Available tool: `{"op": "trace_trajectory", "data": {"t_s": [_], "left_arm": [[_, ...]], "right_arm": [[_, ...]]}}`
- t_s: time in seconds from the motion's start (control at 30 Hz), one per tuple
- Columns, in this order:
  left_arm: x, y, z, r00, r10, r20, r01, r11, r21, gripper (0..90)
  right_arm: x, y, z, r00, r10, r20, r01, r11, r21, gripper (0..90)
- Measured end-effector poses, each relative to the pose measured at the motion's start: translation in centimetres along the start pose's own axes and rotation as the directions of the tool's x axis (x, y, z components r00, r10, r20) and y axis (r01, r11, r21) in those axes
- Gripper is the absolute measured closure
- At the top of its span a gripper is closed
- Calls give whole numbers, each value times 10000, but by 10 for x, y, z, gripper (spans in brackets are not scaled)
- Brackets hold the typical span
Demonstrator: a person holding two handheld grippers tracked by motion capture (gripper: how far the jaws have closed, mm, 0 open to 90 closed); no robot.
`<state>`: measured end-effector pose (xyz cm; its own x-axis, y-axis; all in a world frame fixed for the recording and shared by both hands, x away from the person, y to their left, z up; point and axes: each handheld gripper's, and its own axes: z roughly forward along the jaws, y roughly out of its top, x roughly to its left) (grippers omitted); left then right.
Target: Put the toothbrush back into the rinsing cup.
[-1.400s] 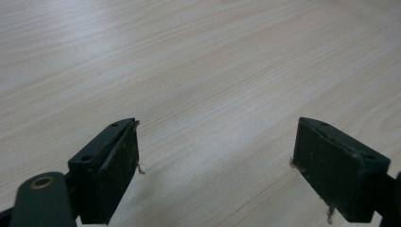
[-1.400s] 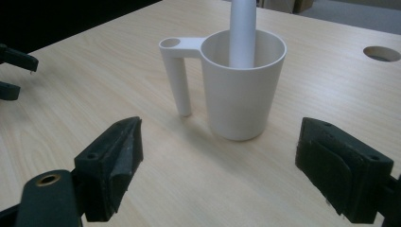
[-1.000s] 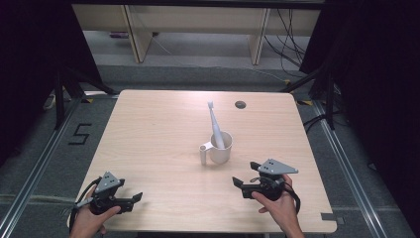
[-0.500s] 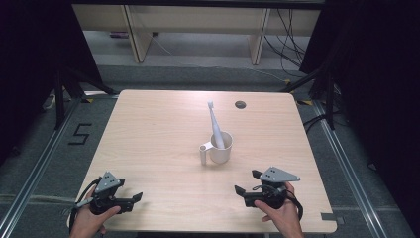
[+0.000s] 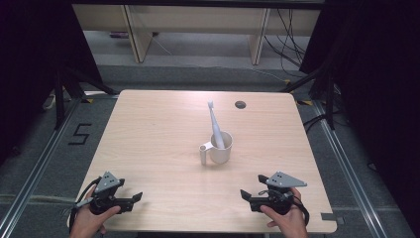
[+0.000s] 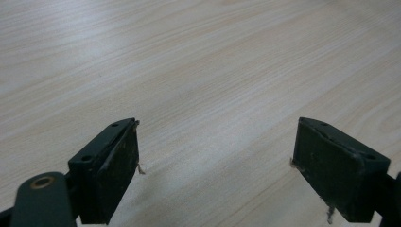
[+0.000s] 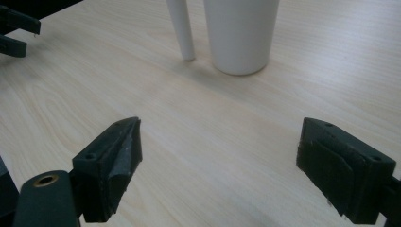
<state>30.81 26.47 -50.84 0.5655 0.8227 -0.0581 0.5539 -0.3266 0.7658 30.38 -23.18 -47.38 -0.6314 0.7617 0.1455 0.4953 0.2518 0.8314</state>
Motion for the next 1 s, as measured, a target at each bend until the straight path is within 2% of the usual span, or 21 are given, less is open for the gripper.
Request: {"op": "trace_trajectory", "data": {"t_s": [0.03,0.07,0.1,0.13,0.17,0.2,0.27,0.3,0.37,0.4,0.47,0.5,0.57,0.67,0.7,0.73,0.8,0.87,0.9,0.93,1.0], "left_arm": [[-1,0,0,10000,-29,-40,29,10000,-76,148],[0,0,0,10000,-12,-8,12,10000,0,147],[0,0,-1,10000,-69,-17,69,10000,41,147],[0,0,-1,10000,-26,-19,26,10000,40,147],[0,0,-1,10000,11,0,-11,10000,16,148],[0,0,-1,10000,10,3,-10,10000,6,148],[-1,0,0,10000,-32,-12,32,10000,2,148],[-1,0,0,10000,-53,-16,53,10000,0,147],[0,0,0,10000,-28,-41,28,10000,-50,147],[0,0,0,10000,-24,-27,24,10000,-61,147],[0,0,0,10000,5,-16,-5,10000,11,148],[0,0,0,10000,8,-10,-8,10000,14,147],[-1,0,0,10000,2,-11,-2,10000,4,147],[0,0,0,9999,-11,-110,11,10000,-3,148],[-1,0,0,9999,-99,-50,99,9999,-32,147],[-1,0,0,10000,-29,-42,29,10000,20,148],[-1,0,0,10000,-40,-23,40,10000,40,147],[-1,0,0,10000,-39,-22,39,10000,32,148],[-1,0,0,10000,-44,-25,45,10000,35,147],[-1,0,0,10000,-24,-35,24,10000,35,147],[0,0,0,10000,-14,-22,14,10000,31,147]], "right_arm": [[-3,-1,-1,9996,-286,90,286,9996,-48,157],[-2,-3,-1,10000,-15,55,16,9999,-123,157],[-3,-4,-2,9996,-245,128,247,9996,-118,157],[-2,-6,-3,10000,41,89,-40,9999,-116,157],[-4,-6,-5,9996,-207,190,207,9998,-47,157],[-3,-7,-6,9998,21,187,-22,10000,34,157],[-3,-9,-8,9996,-150,256,152,9999,-62,157],[-2,-10,-8,9998,-12,195,11,10000,42,157],[-3,-12,-9,9994,-132,307,131,9999,33,157],[-1,-14,-10,9996,149,231,-152,9998,130,157],[-3,-14,-11,9992,-176,370,174,9998,53,157],[-1,-16,-10,9995,60,317,-60,10000,23,157],[-2,-17,-13,9994,-93,339,91,9999,64,157],[0,-19,-14,9999,48,156,-48,10000,-16,157],[0,-19,-15,9996,-11,270,8,9999,118,157],[3,-20,-16,9989,337,314,-342,9993,172,157],[1,-21,-18,9995,-100,286,99,9999,36,157],[3,-23,-20,9995,148,287,-151,9998,101,157],[2,-24,-21,9994,-44,352,41,9999,101,157],[2,-25,-20,9998,20,207,-21,10000,76,157],[4,-26,-22,9993,15,366,-23,9997,224,157]]}}
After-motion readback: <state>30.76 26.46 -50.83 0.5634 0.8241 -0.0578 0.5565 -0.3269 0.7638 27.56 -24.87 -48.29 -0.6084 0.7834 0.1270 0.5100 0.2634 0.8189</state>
